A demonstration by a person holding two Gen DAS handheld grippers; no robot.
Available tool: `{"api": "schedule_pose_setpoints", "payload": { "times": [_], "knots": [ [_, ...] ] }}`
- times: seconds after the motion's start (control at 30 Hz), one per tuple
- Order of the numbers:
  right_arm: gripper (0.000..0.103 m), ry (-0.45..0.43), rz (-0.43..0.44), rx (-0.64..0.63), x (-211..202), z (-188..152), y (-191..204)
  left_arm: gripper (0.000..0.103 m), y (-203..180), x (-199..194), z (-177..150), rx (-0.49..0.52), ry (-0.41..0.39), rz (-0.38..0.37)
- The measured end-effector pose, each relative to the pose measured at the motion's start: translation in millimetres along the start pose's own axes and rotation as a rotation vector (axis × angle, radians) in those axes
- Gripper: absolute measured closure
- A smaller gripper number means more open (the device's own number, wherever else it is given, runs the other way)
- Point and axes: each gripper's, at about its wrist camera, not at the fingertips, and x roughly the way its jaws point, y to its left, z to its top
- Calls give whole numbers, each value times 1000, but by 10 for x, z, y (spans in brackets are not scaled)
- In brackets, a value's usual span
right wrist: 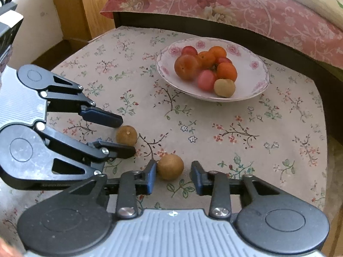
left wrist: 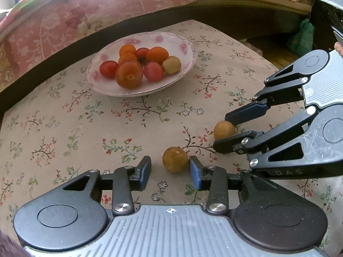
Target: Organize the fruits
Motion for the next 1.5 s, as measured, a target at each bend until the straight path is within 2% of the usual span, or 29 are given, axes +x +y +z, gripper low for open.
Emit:
{"api": "schedule_pose_setpoints", "payload": {
  "times": [0.17,0.37,1.5],
  "knots": [
    [74,8,-4,-6,-3,10,9,67,-20,7,25,3,8,-18],
    [74,11,-14,-4,-12,5,1,69,-20,5,52,-8,14,-25],
    [74,-18,-21,31,-76,100,-45,69,16,-25,166,-36,-20,12]
  ]
}}
